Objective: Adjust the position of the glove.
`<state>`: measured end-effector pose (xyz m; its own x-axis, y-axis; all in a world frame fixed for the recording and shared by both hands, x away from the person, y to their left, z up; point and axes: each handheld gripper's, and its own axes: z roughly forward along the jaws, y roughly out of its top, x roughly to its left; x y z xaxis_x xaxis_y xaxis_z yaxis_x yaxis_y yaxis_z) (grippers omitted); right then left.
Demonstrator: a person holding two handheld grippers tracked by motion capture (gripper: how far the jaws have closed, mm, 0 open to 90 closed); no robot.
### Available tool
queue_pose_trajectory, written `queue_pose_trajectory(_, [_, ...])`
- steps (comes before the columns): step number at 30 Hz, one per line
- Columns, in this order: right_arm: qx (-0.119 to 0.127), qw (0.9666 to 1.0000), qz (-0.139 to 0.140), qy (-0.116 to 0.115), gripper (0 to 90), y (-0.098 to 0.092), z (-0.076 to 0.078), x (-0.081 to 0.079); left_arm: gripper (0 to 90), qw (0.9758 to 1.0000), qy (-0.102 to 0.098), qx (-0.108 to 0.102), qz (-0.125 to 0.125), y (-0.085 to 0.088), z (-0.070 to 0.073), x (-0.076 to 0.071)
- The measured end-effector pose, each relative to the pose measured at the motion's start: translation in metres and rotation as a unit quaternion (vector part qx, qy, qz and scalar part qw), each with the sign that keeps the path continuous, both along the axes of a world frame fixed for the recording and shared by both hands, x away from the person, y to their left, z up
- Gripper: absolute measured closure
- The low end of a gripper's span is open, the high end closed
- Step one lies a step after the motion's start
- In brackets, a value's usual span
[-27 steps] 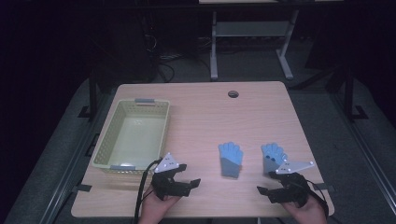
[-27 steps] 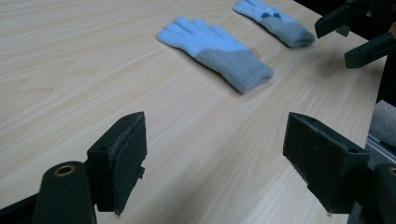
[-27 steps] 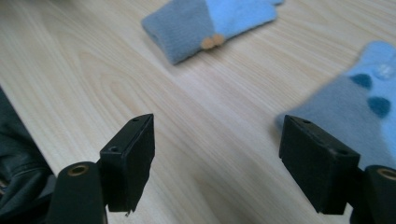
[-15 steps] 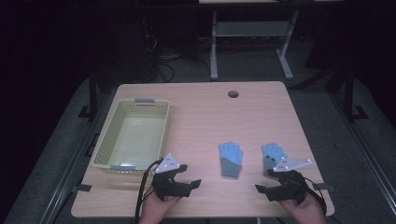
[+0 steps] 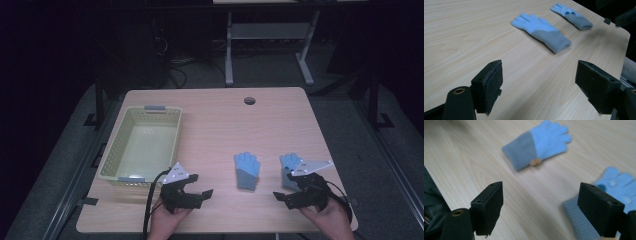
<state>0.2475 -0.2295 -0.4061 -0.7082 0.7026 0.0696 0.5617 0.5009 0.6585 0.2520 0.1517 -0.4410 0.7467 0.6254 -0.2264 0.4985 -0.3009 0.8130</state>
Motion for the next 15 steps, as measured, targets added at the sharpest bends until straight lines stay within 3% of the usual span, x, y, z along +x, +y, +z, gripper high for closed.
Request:
queue_pose_trajectory(8, [0.014, 0.9998, 0.0, 0.01, 20.5, -0.008, 0.016, 0.025, 21.6, 1.0, -0.005, -0.001, -0.001, 0.001, 0.001, 0.0])
queue_pose_trajectory(15, [-0.014, 0.9986, -0.024, 0.045, 22.2, -0.014, 0.018, 0.051, 21.4, 1.0, -0.003, -0.004, -0.003, 0.001, 0.0, 0.001])
